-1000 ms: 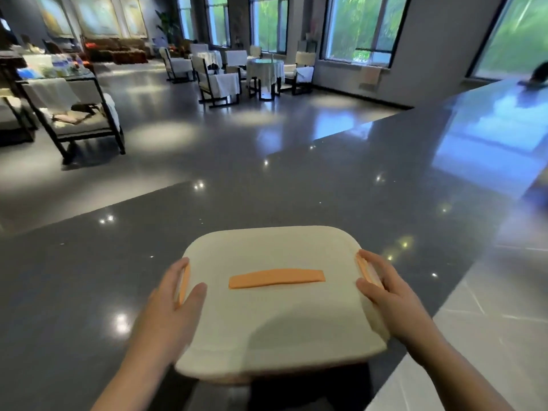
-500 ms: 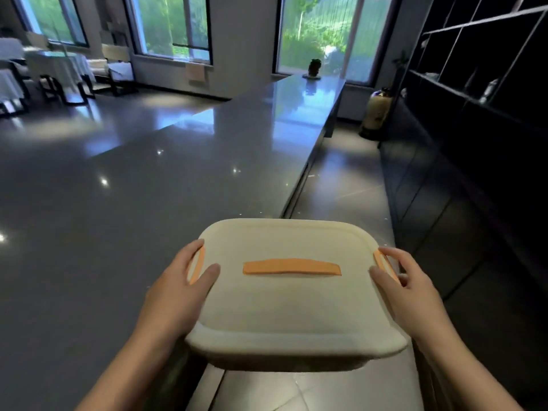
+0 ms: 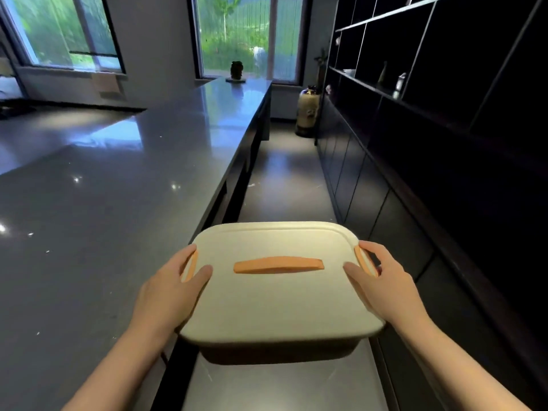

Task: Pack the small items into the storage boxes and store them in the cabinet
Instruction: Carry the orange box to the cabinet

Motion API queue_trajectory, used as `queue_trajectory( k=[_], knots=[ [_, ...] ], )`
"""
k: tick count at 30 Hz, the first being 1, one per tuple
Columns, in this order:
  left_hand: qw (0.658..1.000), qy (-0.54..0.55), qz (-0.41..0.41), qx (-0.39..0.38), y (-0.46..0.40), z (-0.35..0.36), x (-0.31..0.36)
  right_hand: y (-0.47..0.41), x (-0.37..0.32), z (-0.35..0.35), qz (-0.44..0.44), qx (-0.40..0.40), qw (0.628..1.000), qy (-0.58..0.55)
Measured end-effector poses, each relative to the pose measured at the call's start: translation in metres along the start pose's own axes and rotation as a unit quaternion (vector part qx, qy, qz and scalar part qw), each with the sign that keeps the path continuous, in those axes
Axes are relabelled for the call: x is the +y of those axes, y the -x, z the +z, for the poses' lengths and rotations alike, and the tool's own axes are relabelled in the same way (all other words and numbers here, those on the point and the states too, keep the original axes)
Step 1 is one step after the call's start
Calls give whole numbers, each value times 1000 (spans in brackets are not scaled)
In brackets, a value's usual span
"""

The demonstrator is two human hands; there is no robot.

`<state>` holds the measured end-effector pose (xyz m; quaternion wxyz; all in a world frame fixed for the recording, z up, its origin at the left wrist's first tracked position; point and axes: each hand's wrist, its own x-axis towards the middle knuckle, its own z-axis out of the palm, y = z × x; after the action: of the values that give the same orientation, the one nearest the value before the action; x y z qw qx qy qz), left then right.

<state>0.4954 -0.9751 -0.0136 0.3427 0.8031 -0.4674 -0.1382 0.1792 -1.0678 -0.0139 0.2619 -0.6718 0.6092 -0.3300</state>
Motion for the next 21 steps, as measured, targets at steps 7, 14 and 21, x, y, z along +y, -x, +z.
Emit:
queue_trajectory(
  k=[7, 14, 21],
  knots=[
    [998, 21, 49, -22, -162, 52, 38, -144, 5, 29, 18, 70, 997, -9],
    [994, 39, 95, -42, -310, 101, 97, -279, 13, 40, 58, 120, 991, -12],
    [989, 73, 116, -55, -448, 192, 161, -435, 49, 41, 65, 151, 986, -7]
  ],
)
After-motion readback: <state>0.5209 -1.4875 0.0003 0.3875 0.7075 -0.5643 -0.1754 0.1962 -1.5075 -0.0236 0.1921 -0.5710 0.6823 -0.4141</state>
